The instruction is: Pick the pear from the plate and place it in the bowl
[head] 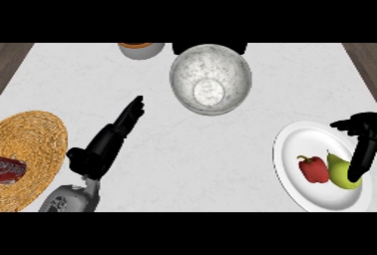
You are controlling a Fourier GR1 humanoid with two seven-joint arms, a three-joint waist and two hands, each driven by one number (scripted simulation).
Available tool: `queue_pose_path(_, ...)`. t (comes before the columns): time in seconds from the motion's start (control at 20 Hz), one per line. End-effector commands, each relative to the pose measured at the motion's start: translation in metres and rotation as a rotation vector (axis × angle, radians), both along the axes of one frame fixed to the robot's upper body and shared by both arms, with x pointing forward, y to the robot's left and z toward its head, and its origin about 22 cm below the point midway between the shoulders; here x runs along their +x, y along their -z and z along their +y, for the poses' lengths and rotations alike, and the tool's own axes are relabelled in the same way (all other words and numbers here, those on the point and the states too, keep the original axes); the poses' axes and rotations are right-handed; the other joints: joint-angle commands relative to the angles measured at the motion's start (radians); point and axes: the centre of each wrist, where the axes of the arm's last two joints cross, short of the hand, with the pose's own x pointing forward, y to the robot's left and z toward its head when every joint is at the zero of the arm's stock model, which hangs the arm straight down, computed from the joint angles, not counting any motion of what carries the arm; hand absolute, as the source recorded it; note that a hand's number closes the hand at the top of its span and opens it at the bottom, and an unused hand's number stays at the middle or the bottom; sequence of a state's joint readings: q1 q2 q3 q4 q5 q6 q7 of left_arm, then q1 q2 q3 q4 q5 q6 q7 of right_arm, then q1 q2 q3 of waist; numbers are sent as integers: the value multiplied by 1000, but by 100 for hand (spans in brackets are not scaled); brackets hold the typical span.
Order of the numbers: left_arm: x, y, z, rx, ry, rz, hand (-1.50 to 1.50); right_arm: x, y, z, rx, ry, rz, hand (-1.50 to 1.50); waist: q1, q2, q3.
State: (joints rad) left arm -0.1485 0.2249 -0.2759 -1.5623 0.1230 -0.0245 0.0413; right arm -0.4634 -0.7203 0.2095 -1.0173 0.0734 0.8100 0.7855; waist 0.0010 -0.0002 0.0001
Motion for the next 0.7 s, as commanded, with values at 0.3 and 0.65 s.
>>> queue_pose_path(0.3,-2,-9,-8,8,-2,9,0,-29,48,-19,-12,22,48,-150,2,1,0)
queue_pose_path(0.65,-2,10,-13,-4,-6,-9,0,-14,44,-19,47,58,15,-150,5,2,0)
